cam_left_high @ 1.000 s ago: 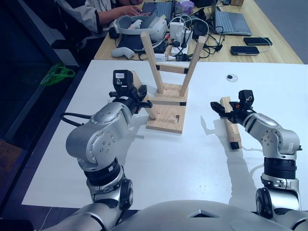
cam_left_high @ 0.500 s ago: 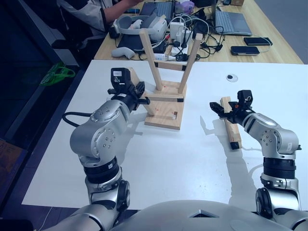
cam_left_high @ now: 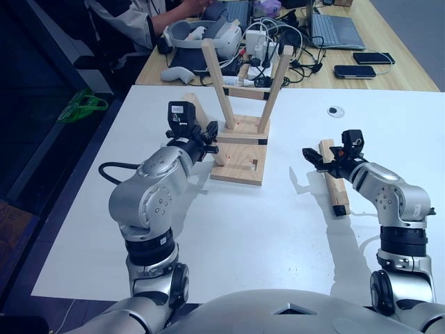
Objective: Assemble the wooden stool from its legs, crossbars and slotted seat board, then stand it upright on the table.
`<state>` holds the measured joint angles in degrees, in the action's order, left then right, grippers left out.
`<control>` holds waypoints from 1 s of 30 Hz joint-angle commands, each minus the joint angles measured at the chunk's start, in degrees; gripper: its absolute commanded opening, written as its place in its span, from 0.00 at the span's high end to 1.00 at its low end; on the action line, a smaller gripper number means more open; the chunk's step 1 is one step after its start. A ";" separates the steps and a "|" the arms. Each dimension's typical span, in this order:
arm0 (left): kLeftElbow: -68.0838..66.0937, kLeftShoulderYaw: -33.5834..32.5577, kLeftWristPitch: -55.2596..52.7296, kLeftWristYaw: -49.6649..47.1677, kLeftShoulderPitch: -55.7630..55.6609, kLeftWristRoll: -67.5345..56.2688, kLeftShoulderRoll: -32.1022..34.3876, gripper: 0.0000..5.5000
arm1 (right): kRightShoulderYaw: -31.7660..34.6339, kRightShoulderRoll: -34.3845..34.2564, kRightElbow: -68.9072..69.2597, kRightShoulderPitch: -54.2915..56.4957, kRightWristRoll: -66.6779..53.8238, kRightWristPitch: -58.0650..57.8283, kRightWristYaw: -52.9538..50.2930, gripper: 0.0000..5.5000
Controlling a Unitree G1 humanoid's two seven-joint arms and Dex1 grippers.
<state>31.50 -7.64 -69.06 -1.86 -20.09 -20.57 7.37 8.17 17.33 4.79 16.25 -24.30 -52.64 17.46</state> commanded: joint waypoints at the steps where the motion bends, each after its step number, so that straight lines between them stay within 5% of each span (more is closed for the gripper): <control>1: -0.09 -0.60 1.30 -0.54 -1.77 1.33 0.08 0.52 | 0.01 0.44 0.09 0.65 0.25 0.34 0.15 0.02; 6: -0.17 -2.29 7.18 -0.65 -6.37 2.24 -0.18 0.42 | 0.03 0.70 -0.32 0.83 0.50 0.34 0.09 0.02; 17: -3.19 -6.30 15.81 -1.61 -15.62 3.67 1.85 0.42 | 3.87 0.97 3.87 -7.56 7.51 9.12 -7.34 0.02; 30: -7.08 -4.22 16.75 -3.27 -18.36 3.33 -0.71 0.42 | 2.36 4.33 7.80 -12.23 3.19 -5.01 -1.66 0.02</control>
<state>25.52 -12.83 -50.97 -4.44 -37.25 -17.36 7.72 11.24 20.87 13.14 2.62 -21.03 -56.32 15.58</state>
